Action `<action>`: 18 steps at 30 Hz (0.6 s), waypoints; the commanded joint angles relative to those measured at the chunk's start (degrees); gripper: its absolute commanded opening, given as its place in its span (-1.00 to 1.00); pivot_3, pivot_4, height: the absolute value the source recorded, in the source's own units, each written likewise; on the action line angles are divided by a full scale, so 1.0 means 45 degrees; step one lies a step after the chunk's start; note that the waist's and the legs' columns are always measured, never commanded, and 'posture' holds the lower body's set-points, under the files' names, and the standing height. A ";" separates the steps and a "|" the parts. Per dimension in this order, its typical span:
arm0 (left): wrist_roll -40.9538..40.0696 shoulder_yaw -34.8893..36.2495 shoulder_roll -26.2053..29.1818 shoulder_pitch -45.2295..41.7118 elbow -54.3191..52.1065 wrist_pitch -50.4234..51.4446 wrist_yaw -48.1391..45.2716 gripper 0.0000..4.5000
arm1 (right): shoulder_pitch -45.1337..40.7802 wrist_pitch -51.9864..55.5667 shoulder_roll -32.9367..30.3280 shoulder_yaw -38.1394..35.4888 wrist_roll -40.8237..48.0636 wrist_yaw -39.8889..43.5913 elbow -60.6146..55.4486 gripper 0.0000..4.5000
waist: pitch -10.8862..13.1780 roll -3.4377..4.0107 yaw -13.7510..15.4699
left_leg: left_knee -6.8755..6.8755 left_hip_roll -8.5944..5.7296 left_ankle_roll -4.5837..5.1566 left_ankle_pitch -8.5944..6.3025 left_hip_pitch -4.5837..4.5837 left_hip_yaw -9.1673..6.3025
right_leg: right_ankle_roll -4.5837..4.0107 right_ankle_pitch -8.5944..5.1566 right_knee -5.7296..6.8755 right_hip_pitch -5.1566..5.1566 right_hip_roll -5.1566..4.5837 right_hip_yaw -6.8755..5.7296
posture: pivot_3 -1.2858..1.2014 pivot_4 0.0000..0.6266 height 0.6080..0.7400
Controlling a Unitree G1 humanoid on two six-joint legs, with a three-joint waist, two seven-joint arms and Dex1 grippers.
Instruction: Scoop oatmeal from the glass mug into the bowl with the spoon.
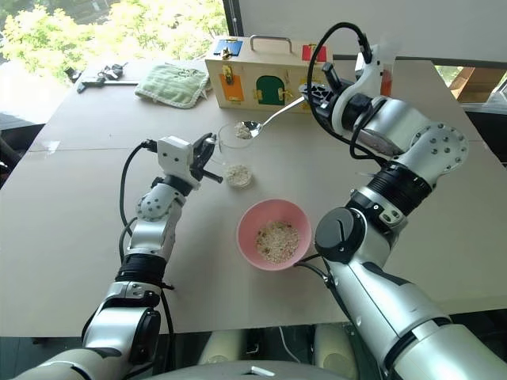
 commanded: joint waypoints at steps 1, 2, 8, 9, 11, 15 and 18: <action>-0.0430 0.0223 -0.0169 -0.0229 -0.1048 -0.0771 -0.0041 -0.96 | -0.0194 0.0128 0.0271 -0.0240 0.0043 -0.0820 -0.0425 -1.00 | 0.0000 0.0000 0.0024 | 0.0000 0.0000 0.0000 0.0000 0.0000 -0.0001 | 0.0000 0.0000 0.0000 0.0000 0.0001 0.0000 | 0.03 -0.52 1.00; -0.0415 0.0222 -0.0194 -0.0267 -0.0998 -0.0806 -0.0035 -0.96 | -0.0246 0.0128 0.0324 -0.0293 0.0102 -0.0925 -0.0427 -1.00 | 0.0000 -0.0001 0.0035 | 0.0000 -0.0002 0.0000 0.0000 -0.0001 -0.0002 | 0.0000 0.0000 0.0000 0.0000 0.0000 -0.0001 | 0.03 -0.52 1.00; -0.0430 0.0264 -0.0364 -0.0525 -0.0764 -0.0932 -0.0006 -0.96 | -0.0524 0.0128 0.0515 -0.0830 0.0545 -0.1599 -0.0339 -1.00 | 0.0000 0.0000 0.0007 | -0.0004 -0.0002 -0.0001 0.0001 -0.0001 -0.0001 | 0.0000 0.0000 -0.0002 -0.0001 0.0001 0.0000 | 0.03 -0.52 1.00; -0.0435 0.0258 -0.0390 -0.0531 -0.0755 -0.0948 -0.0030 -0.96 | -0.0600 0.0128 0.0541 -0.1019 0.0657 -0.1762 -0.0332 -1.00 | 0.0000 0.0000 0.0006 | -0.0005 -0.0002 -0.0002 0.0001 -0.0001 -0.0002 | 0.0000 0.0000 -0.0002 -0.0001 0.0001 0.0000 | 0.03 -0.52 1.00; -0.0444 0.0264 -0.0419 -0.0527 -0.0724 -0.0977 -0.0068 -0.96 | -0.0760 0.0128 0.0570 -0.1437 0.0934 -0.2068 -0.0294 -1.00 | 0.0000 0.0000 0.0005 | -0.0005 -0.0002 -0.0002 0.0001 -0.0001 0.0001 | 0.0000 0.0000 -0.0003 -0.0001 0.0000 0.0001 | 0.03 -0.52 1.00; -0.0491 0.0310 -0.0421 -0.0551 -0.0568 -0.1060 -0.0143 -0.96 | -0.0796 0.0128 0.0574 -0.1807 0.1946 -0.2661 -0.0258 -1.00 | 0.0000 0.0000 0.0004 | -0.0008 -0.0002 -0.0002 0.0001 -0.0001 -0.0001 | 0.0000 0.0000 -0.0003 -0.0001 0.0001 0.0001 | 0.03 -0.52 1.00; -0.0546 0.0332 -0.0424 -0.0603 -0.0455 -0.1110 -0.0179 -0.96 | -0.0581 0.0128 0.0609 -0.1845 0.3033 -0.3268 -0.0254 -1.00 | 0.0000 0.0000 0.0002 | -0.0011 -0.0001 -0.0002 0.0001 -0.0001 0.0002 | 0.0000 0.0000 -0.0005 -0.0001 0.0000 0.0002 | 0.03 -0.52 1.00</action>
